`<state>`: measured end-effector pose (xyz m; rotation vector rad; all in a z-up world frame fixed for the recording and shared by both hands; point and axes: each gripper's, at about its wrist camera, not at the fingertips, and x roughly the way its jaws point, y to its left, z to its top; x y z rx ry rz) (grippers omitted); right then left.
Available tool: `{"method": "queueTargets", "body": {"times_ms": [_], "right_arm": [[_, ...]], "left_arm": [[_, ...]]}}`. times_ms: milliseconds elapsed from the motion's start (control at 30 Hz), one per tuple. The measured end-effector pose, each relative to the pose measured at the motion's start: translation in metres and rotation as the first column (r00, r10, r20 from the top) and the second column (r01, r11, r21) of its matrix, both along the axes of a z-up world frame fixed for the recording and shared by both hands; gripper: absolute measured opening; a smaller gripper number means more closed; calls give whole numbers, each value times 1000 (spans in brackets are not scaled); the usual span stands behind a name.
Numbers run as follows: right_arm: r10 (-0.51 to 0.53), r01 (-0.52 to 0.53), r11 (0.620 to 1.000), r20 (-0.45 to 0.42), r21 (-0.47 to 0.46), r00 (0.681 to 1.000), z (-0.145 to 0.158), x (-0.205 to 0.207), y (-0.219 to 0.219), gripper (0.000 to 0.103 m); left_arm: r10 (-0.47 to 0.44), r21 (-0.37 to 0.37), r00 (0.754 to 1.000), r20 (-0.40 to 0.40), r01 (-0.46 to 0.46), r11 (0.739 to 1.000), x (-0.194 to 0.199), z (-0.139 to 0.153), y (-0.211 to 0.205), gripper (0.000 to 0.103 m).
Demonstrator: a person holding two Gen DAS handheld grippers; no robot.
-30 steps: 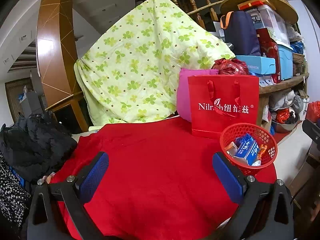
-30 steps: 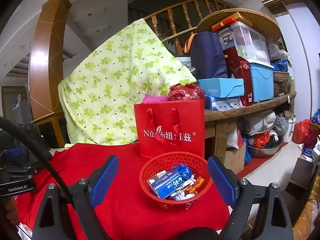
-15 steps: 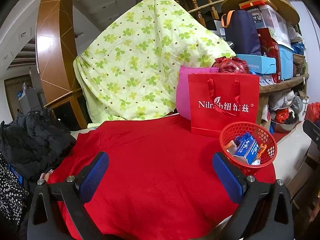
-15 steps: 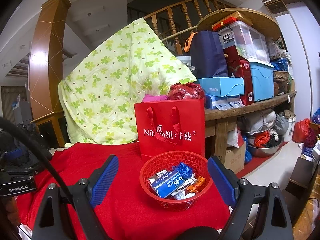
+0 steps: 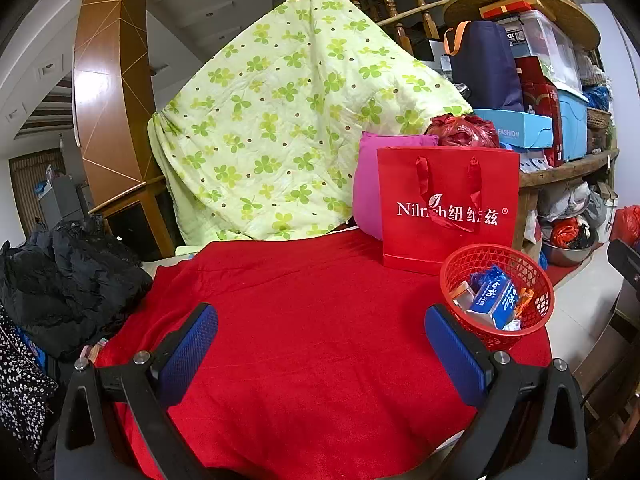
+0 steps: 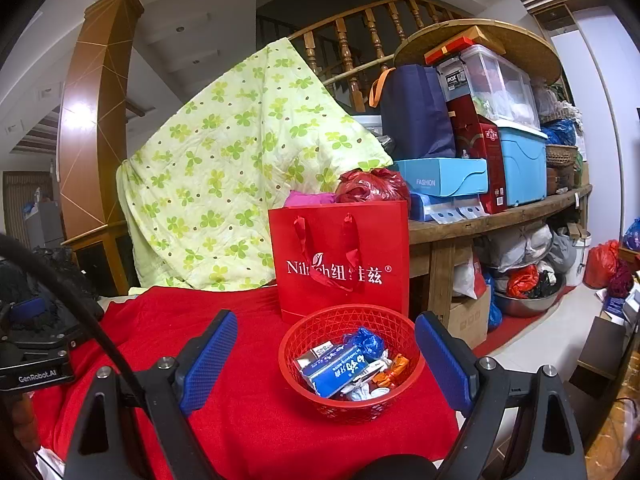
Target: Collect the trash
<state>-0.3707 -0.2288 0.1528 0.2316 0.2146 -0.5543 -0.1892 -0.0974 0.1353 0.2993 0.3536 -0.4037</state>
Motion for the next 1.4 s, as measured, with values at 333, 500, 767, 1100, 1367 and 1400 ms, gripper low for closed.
{"method": "queueTargets", "body": {"times_ms": [333, 500, 767, 1100, 1367, 1400], "right_arm": [[2, -2, 1000, 0, 0, 1000, 0, 0, 0, 92], [0, 0, 1000, 1, 1, 1000, 0, 0, 1, 92], [-3, 3, 1000, 2, -3, 1000, 3, -1, 2, 92], [-6, 6, 1000, 1, -5, 1000, 4, -1, 1, 92], [-3, 3, 1000, 3, -4, 1000, 5, -1, 0, 92], [-5, 5, 1000, 4, -6, 1000, 6, -1, 0, 92]], "left_arm": [[-2, 3, 1000, -2, 2, 1000, -2, -2, 0, 103], [-4, 4, 1000, -4, 4, 1000, -2, -2, -1, 103], [-14, 9, 1000, -4, 14, 1000, -6, -2, -5, 103], [-20, 12, 1000, -4, 20, 1000, -8, -2, -6, 103], [-31, 18, 1000, -1, 31, 999, -9, -2, -8, 103], [-31, 20, 1000, 0, 31, 999, -10, -2, -8, 103]]}}
